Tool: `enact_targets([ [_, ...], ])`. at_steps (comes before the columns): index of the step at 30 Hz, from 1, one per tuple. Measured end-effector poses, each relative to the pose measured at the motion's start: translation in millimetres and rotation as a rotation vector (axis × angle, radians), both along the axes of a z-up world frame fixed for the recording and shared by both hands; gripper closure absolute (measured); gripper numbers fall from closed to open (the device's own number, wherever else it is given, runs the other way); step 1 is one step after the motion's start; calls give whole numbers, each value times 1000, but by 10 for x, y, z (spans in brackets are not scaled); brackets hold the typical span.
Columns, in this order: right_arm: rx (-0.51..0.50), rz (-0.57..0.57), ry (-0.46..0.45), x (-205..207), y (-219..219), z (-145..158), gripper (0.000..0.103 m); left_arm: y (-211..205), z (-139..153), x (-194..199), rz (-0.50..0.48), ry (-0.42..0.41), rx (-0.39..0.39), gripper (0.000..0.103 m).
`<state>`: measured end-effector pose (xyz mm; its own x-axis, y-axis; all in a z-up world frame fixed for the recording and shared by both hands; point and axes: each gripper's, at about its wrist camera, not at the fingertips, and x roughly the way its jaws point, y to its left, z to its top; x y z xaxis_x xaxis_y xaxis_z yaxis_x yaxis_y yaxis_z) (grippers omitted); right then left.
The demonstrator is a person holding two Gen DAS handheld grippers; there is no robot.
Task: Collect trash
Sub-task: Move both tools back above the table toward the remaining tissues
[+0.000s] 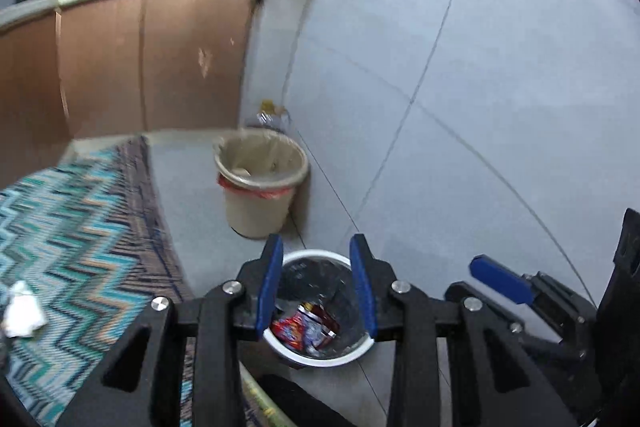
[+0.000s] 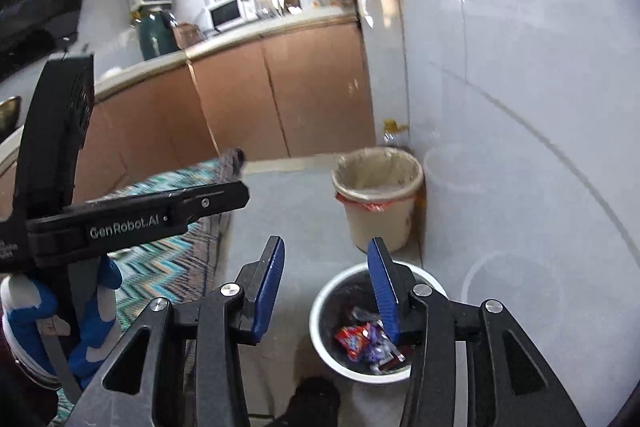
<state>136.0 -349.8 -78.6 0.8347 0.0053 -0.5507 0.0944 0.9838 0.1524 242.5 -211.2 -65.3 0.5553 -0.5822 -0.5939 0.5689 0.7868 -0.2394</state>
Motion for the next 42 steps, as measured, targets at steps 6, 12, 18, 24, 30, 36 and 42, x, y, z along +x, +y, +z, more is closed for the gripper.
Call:
enact_targets([
  [6, -17, 50, -93, -253, 305, 386, 39, 636, 376, -350, 95, -117, -37, 70],
  [12, -40, 88, -168, -522, 601, 738, 14, 1202, 628, -689, 169, -180, -41, 63],
  [18, -67, 120, -240, -837, 880, 1049, 0, 1777, 843, -1137, 296, -279, -49, 45],
  [24, -55, 182, -272, -1073, 1125, 1174, 0, 2175, 952, -1572, 432, -357, -15, 38],
  [30, -55, 223, -316, -1322, 1336, 1223, 0, 2403, 956, -1919, 511, -398, 2, 29],
  [36, -49, 266, -348, -1548, 1462, 1299, 0, 2462, 958, -2204, 550, -426, 20, 25],
  [42, -64, 284, -370, -1732, 1548, 1365, 0, 2451, 976, -2410, 573, -464, 46, 25],
])
